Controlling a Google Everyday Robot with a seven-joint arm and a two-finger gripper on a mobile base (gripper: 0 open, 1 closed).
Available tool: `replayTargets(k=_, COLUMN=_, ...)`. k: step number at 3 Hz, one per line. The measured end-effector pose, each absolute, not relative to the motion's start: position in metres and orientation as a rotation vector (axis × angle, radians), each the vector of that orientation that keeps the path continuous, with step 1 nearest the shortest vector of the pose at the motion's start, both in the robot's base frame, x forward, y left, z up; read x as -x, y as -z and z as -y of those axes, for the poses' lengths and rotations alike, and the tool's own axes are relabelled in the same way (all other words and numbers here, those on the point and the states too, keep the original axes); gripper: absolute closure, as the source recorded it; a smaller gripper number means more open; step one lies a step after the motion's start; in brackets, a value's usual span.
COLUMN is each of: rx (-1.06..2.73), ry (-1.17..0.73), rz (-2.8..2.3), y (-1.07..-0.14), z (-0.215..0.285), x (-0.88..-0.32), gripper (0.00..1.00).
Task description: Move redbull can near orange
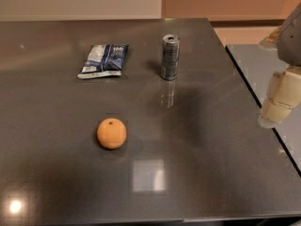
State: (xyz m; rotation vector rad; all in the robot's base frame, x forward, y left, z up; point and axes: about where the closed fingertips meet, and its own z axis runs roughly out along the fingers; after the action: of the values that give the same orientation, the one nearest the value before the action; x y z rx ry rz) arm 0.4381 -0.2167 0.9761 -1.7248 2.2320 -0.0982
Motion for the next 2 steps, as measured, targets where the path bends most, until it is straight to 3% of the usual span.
replayTargets(k=2, rx=1.695, ry=0.068, rz=-2.164, y=-0.985, z=0.209, x=-0.464, gripper=0.00)
